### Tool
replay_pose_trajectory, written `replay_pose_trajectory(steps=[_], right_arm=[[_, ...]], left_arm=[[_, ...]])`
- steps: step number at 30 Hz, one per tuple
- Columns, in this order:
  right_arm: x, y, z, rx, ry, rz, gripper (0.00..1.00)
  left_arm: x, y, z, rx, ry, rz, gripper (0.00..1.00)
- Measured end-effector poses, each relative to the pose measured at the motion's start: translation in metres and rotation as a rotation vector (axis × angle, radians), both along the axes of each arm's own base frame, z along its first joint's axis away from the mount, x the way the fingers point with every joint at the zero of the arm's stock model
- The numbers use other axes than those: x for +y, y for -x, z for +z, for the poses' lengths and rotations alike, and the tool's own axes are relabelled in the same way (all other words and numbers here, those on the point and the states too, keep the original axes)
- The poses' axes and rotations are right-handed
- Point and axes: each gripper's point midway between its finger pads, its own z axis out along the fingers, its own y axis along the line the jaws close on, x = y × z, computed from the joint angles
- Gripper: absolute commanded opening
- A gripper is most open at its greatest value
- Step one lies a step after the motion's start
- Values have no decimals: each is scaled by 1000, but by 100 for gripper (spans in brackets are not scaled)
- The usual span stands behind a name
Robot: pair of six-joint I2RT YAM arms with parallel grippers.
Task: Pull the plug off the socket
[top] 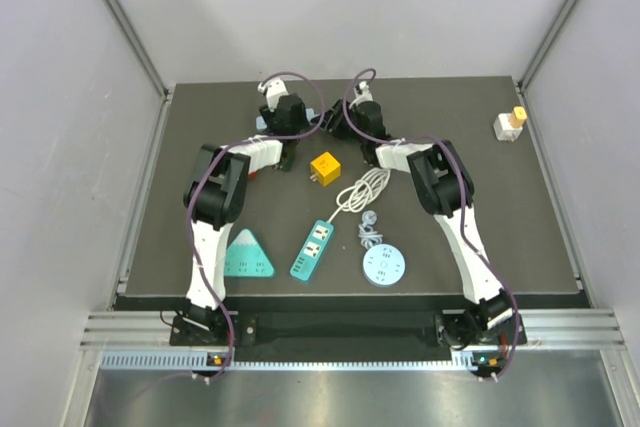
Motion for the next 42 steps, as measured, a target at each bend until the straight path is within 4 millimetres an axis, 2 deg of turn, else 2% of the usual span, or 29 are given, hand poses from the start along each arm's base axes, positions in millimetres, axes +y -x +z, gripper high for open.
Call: replay_pose_trajectory(steps=[5,12,19,27,31,42], right_arm=[[-2,3,-10,56,-9,-18,50],[0,1,-1,42,-42,-14,56],[9,-13,9,27,-95,-19,56],[7,-16,10,34,-101,-24,53],[5,-17,8,45,-94,-32,47],[4,-18,3,50,-70,-38,49]], left_arm=[[3,2,3,-6,29,47,0],[0,1,5,-9,62,42,0],[-8,2,9,-11,107,13,0],[-10,4,10,-9,130,-15,0],[-11,5,10,-11,136,-23,0],[-13,10,11,-11,140,-40,0]])
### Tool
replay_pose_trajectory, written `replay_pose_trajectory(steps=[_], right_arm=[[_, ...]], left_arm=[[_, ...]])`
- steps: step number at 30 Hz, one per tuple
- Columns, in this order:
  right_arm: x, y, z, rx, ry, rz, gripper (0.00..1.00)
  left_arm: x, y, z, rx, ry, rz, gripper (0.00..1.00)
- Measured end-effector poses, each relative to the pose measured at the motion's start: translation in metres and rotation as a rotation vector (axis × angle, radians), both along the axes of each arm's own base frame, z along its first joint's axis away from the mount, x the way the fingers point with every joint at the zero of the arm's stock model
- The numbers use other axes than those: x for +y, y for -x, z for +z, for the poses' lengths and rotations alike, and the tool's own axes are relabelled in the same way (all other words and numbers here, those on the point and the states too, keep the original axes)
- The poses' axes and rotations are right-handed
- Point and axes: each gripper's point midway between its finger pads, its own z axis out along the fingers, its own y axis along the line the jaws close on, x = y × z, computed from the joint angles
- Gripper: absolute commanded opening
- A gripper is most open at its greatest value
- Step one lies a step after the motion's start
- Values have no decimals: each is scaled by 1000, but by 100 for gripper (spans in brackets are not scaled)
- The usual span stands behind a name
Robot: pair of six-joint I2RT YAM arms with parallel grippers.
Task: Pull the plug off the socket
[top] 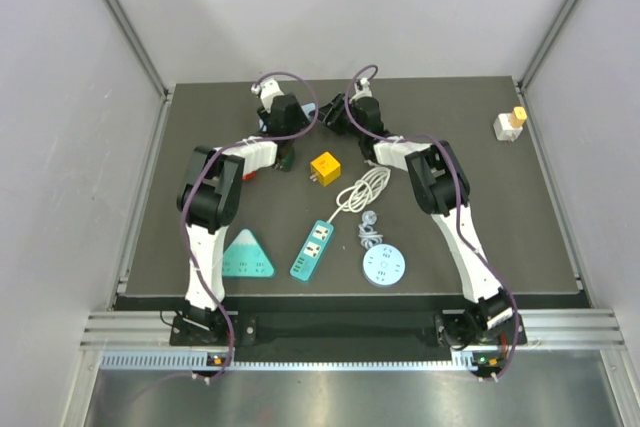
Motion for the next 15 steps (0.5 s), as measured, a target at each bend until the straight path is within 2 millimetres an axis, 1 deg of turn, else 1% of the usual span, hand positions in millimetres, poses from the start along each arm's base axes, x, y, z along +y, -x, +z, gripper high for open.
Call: replay_pose_trajectory(steps=[4,8,11,14,15], right_arm=[[1,-1,1,-3,-3,-1,49],[3,-7,4,-35,-23,-3,48],[6,-11,2,-49,-43,-4,43],[7,-12,-2,-49,-53,-5,33],[7,-12,-2,-46,-55,-6,24]], left_arm=[[-4,0,1,-1,14,-17,0],[-9,-1,3,-9,39,-32,0],[-11,-1,3,-9,47,-42,0],[-12,-1,3,-8,49,-47,0],[-12,-1,3,-9,51,-45,0]])
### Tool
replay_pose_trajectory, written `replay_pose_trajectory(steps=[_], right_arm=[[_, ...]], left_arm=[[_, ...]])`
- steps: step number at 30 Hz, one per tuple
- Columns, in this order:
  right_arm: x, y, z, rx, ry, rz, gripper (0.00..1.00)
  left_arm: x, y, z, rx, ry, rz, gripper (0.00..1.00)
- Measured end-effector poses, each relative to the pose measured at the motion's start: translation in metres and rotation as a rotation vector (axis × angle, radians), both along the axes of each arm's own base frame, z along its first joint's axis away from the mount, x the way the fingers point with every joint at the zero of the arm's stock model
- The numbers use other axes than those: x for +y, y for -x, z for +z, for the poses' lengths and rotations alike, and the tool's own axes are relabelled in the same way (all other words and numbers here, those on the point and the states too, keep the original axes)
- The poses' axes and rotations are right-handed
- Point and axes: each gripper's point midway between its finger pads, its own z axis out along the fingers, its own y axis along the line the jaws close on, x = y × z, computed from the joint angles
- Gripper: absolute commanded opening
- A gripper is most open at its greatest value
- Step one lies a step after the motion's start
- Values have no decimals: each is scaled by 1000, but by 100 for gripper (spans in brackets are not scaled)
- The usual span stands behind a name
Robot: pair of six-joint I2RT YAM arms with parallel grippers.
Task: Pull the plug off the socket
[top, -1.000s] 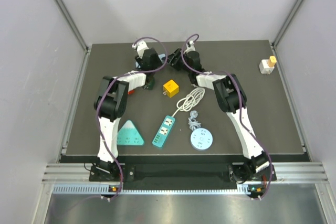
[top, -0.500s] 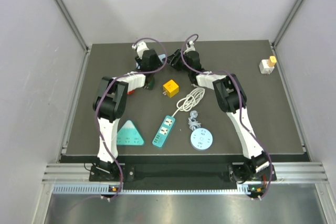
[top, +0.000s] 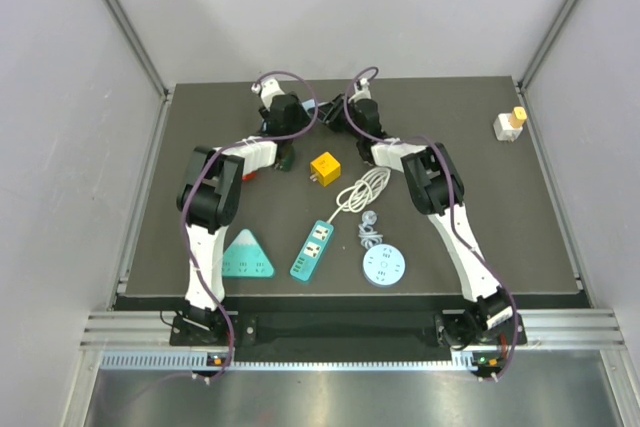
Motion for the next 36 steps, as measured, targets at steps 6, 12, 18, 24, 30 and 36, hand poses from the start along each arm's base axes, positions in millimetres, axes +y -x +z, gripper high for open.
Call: replay_pose_trajectory(steps=[6,12,18,24,30,36], right_arm=[[-1,-3,1,6,-11,-30,0],[-2,-3,0,64,29,-95,0],[0,1,4,160,97,-170,0],[0,7,4,239,109,-186,0],[0,9,3,269,125,-181,0],[2,15,4,289,135,-159,0]], left_arm=[[0,-2,2,-20,24,8,0],[5,1,2,-53,34,24,0],[9,2,6,-94,40,44,0],[11,6,7,-136,43,37,0],[10,9,8,-138,36,36,0],[12,19,9,-98,88,78,0]])
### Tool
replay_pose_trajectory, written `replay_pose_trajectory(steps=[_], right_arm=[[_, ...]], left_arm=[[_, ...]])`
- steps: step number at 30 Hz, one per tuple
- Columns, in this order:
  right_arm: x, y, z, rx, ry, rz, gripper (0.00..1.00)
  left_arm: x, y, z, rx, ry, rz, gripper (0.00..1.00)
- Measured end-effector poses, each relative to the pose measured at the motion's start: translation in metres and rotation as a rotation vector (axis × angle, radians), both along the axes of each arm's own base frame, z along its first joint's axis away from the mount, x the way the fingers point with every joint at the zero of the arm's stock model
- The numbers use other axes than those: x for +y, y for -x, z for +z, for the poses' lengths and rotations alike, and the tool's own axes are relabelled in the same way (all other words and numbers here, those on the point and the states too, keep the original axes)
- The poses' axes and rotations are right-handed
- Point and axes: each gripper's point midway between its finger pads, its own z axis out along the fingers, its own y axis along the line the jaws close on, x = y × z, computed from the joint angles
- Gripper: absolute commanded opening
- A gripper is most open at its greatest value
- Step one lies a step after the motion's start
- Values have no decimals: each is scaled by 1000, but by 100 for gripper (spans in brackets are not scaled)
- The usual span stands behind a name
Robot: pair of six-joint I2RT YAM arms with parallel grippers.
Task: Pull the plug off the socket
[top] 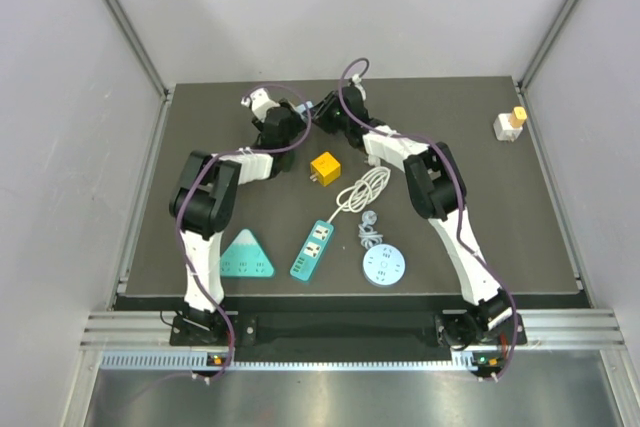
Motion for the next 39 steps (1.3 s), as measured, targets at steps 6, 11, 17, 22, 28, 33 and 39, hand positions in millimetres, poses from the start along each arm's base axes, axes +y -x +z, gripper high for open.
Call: replay_pose_trajectory(steps=[6,11,17,22,28,33,39], right_arm=[[2,0,7,-13,-5,3,0],[1,-3,11,-23,-5,-11,0],[-1,-5,10,-22,2,-27,0],[-35,-20,-14,14,80,-147,0],[-49,-25,-29,32,104,-186,0],[-49,-25,-30,15,96,-182,0],[-47,-25,-29,-24,72,-147,0]], left_arm=[[2,4,5,-15,136,2,0],[-3,4,8,-34,164,-28,0],[-5,0,8,25,85,-20,0],[-46,-8,50,-4,5,-76,0],[-85,2,92,-84,6,-167,0],[-59,9,95,-75,-69,-135,0],[-2,48,120,-46,-135,-68,0]])
